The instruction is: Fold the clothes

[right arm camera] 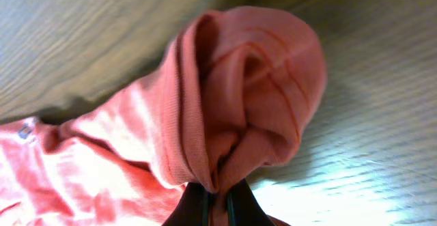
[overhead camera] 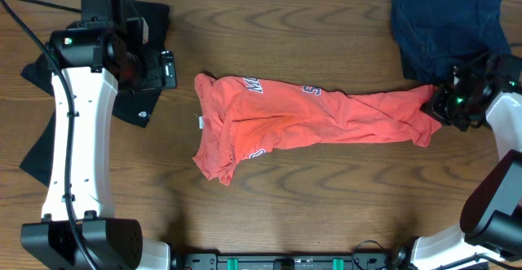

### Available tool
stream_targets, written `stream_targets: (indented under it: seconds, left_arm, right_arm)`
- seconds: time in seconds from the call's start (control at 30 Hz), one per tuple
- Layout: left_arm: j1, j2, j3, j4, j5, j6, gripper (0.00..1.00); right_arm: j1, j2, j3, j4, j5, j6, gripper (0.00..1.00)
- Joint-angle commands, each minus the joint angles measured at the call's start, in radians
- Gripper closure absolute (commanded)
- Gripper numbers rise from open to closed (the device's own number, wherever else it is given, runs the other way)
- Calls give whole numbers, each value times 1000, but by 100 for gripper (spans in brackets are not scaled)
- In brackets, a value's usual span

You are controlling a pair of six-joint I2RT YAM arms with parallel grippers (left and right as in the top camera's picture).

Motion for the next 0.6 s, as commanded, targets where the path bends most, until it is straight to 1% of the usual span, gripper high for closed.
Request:
stream_targets:
  seconds: [0.0, 0.2, 0.3, 0.57]
  left_arm:
    - [4, 11, -10, -2, -15, -10, 2]
    - [4, 11, -13, -2, -15, -17, 2]
    - [4, 11, -17, -2, -16, -16, 2]
    - [4, 13, -17, 1, -16, -16, 2]
  right_arm:
    - [58, -2, 46, -29, -47, -51, 99]
    - [238, -2, 50, -49, -52, -43, 99]
    - [356, -2, 50, -20, -50, -13, 99]
    - [592, 0, 50, 84, 24, 93, 99]
